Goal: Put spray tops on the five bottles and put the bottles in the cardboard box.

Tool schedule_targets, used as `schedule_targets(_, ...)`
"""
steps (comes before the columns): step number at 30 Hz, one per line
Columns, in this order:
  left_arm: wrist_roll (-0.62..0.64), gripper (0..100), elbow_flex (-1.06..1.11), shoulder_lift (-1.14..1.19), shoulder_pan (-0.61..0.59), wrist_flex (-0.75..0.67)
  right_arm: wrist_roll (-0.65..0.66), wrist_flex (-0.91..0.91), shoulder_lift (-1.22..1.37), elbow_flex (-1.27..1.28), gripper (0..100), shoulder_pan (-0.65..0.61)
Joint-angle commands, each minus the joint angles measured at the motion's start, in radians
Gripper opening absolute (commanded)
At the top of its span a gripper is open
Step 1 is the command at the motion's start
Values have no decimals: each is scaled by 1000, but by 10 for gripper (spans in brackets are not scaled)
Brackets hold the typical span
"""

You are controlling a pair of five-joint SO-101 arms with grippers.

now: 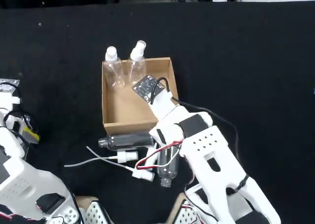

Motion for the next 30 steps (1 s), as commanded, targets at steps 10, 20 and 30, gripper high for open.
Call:
schedule_targets(10,-183,279,-334,11,-24,342,-5,-12,5,1,145,-14)
schedule_targets(20,-175,278,-323,104,-13,262,-5,-18,1,16,145,-14)
schedule_targets(30,-178,274,-321,115,5,256,-5,-14,1,16,145,-14)
